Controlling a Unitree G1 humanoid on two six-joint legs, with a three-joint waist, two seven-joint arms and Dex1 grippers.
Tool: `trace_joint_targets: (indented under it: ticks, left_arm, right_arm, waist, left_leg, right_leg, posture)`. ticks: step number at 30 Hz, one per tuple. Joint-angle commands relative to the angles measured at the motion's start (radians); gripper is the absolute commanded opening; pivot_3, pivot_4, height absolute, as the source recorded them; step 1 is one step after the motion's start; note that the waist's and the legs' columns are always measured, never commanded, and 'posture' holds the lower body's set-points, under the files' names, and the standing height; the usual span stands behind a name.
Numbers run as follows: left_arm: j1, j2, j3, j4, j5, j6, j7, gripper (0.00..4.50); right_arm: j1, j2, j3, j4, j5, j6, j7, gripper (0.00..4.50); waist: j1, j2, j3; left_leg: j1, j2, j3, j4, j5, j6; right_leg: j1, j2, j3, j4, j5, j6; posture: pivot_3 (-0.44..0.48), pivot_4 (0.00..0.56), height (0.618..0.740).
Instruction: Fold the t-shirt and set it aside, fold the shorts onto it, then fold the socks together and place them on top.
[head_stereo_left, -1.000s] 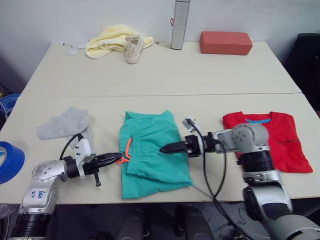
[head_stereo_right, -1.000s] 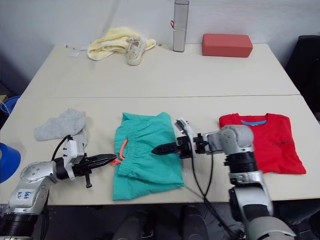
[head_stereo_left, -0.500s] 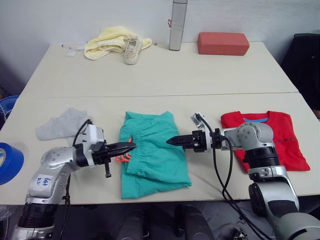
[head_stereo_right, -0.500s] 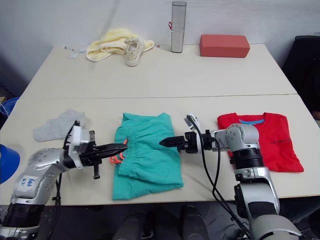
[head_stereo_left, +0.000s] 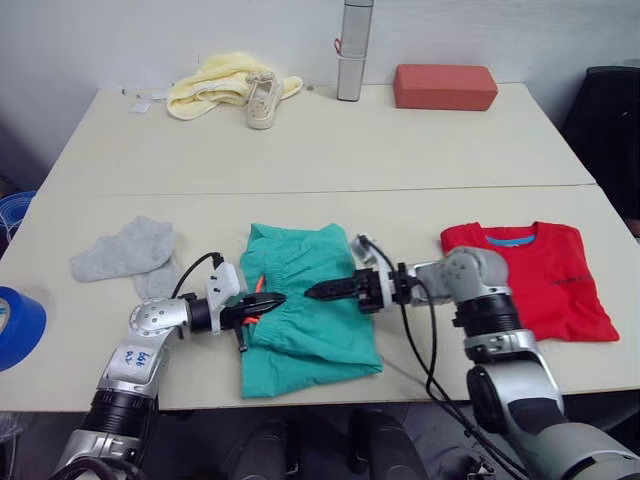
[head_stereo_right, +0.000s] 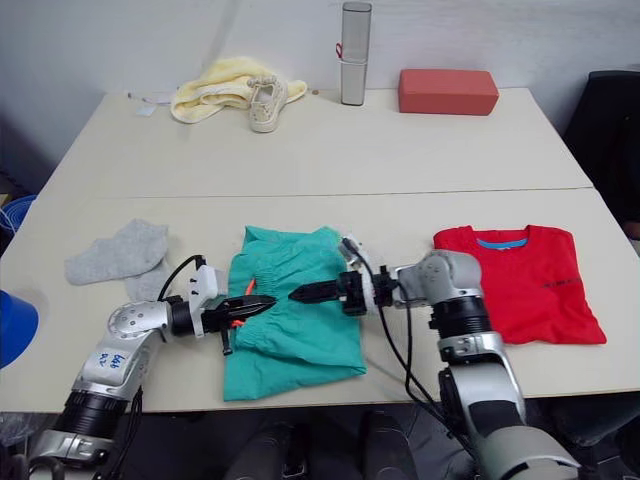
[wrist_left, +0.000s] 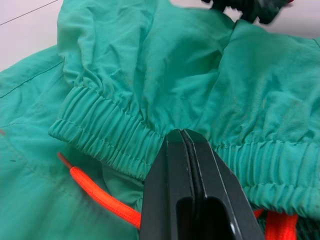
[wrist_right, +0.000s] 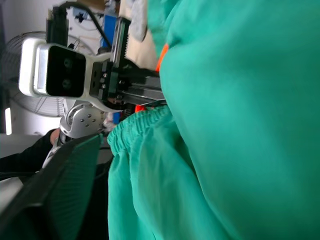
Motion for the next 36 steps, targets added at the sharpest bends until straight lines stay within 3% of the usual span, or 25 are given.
trace_joint_targets:
  ticks: [1,6,9,21,26,31,36]
  left_arm:
    - [0.035,0.028,0.002,0.000,0.023,0.016,0.003,0.00]
    - [0.043,0.038,0.013,0.001,0.021,0.016,0.007,0.00]
    - [0.045,0.037,0.010,0.001,0.021,0.017,0.007,0.00]
    - [0.034,0.022,-0.005,0.009,0.020,0.011,0.000,0.00]
    - [0.034,0.013,-0.013,0.009,0.023,0.013,0.002,0.00]
    - [0.036,0.006,-0.018,0.012,0.024,0.013,0.002,0.00]
    - [0.025,0.001,-0.023,0.029,0.026,0.006,-0.003,0.00]
  right_arm:
    - [-0.010,-0.005,-0.036,0.014,0.005,0.006,-0.012,2.95]
    - [0.003,-0.046,-0.061,0.014,0.011,0.021,-0.008,1.68]
    - [0.008,-0.079,-0.083,0.013,0.014,0.032,-0.006,1.39]
    - [0.040,-0.074,-0.077,-0.043,0.016,-0.024,-0.004,1.36]
    - [0.048,-0.152,-0.049,-0.107,0.026,-0.011,0.029,2.82]
    - [0.031,-0.257,-0.044,-0.054,0.023,-0.005,0.084,4.49]
    - [0.039,-0.228,-0.006,-0.026,0.000,-0.040,0.080,4.49]
  waist:
    - [0.000,0.000,0.000]
    - [0.001,0.000,0.000]
    - [0.004,0.000,0.000]
    - [0.016,0.000,0.000]
    - [0.019,0.001,0.000]
    - [0.019,0.001,0.000]
    - [0.019,0.001,0.000]
  left_leg:
    - [0.000,0.000,0.000,0.000,0.000,0.000]
    - [0.000,-0.001,0.000,0.000,0.000,0.000]
    - [0.000,-0.001,0.000,0.000,0.000,0.000]
    - [-0.001,-0.001,0.000,0.000,0.000,0.000]
    - [-0.001,-0.001,0.000,0.001,0.000,0.001]
    - [-0.001,-0.001,0.000,0.001,-0.001,0.002]
    - [0.000,-0.001,0.000,0.000,-0.001,0.002]
  right_leg:
    - [0.000,0.000,0.000,0.000,0.000,0.000]
    - [0.000,-0.001,0.000,-0.001,0.000,0.000]
    - [0.000,-0.001,0.000,-0.001,0.000,0.000]
    - [0.000,-0.001,0.000,-0.002,0.000,0.000]
    - [0.000,-0.001,0.000,-0.001,0.000,0.000]
    - [0.000,-0.002,0.000,-0.003,0.000,0.001]
    - [0.000,-0.002,0.000,-0.002,0.000,0.001]
  posture:
    - [0.000,0.150,0.740]
    - [0.000,0.150,0.740]
    - [0.000,0.150,0.740]
    - [0.000,0.150,0.740]
    - [0.000,0.150,0.740]
    - [0.000,0.150,0.740]
    - [0.000,0.150,0.740]
